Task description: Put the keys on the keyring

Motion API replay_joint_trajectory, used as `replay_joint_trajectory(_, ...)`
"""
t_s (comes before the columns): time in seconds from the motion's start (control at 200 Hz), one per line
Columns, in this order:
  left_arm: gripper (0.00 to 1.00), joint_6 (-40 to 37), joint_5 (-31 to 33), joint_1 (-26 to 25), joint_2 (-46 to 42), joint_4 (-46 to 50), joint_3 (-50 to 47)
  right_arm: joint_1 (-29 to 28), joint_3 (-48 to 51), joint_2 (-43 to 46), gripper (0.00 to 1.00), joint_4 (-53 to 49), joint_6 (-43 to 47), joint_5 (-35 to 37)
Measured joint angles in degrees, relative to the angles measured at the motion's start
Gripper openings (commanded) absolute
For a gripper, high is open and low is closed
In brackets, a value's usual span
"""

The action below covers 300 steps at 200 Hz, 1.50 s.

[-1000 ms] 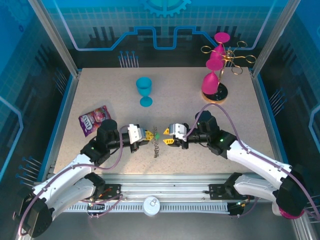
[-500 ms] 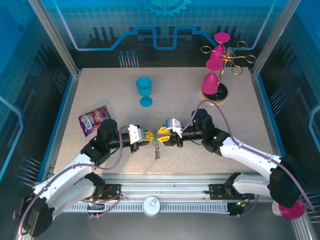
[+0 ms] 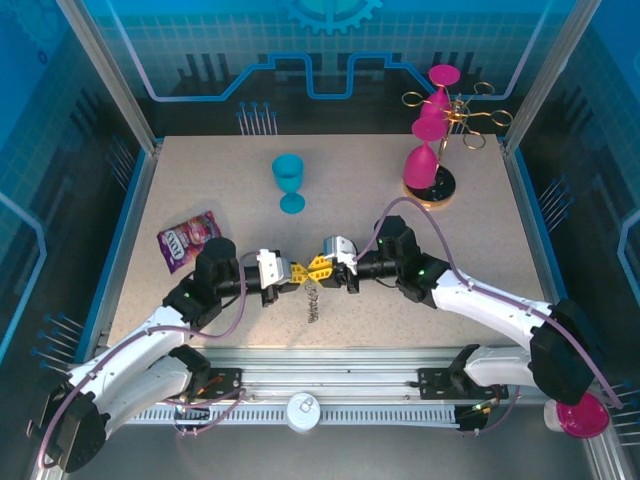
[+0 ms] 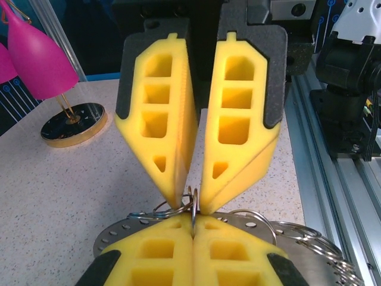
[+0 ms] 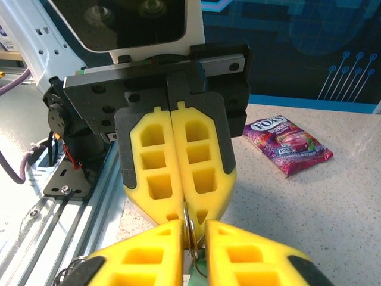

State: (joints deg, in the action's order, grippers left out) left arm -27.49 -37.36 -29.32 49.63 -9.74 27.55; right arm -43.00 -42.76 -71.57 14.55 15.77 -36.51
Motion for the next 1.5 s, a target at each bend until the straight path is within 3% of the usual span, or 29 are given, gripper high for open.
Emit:
replay_joint_trajectory(0.12,0.0,0.17,0.0,0.15,0.0,0.0,-0.17,-0.07,-0.13,-0.26,0.0,-0.2,0.68,0.04)
replay_joint_trajectory(0.3,0.0,0.42,0.11,0.24,0.0,-0.24,-0.61,-0.11,-2.38,-0.57,0.0,-5.2,3.78,0.48)
replay_joint_trajectory(0.48,0.16,-0.66,1.95,0.0,0.0,0.9,-0.24,-0.83,-7.54,-0.81,0.0,-15.82,9.05,3.04)
replay_joint_trajectory(0.871,0.14,-3.06,5.18,0.02,1.44,7.45,2.86,-3.19,-20.11,-6.05,0.0,-35.52,17.29,10.54)
replay_joint_trajectory(1.026,0.0,-3.19,5.09,0.02,1.81,8.59,2.86,-4.37,-22.34,-8.11,0.0,-38.45,18.43,13.16)
replay_joint_trajectory(1.151,0.0,-3.65,4.98,0.02,1.97,9.11,2.97,-4.61,-22.73,-8.33,0.0,-39.23,18.56,13.53)
replay_joint_trajectory(1.211,0.0,-3.98,4.96,0.02,1.95,9.05,2.97,-4.17,-22.38,-8.11,0.24,-38.53,17.18,13.0)
replay_joint_trajectory(1.251,0.0,-4.02,5.01,0.02,1.77,8.81,2.97,-3.58,-21.24,-7.54,0.32,-37.07,15.91,11.93)
replay_joint_trajectory(1.501,0.0,-3.45,4.68,0.02,0.31,4.46,1.57,0.52,-10.75,0.17,0.4,-26.8,9.68,9.01)
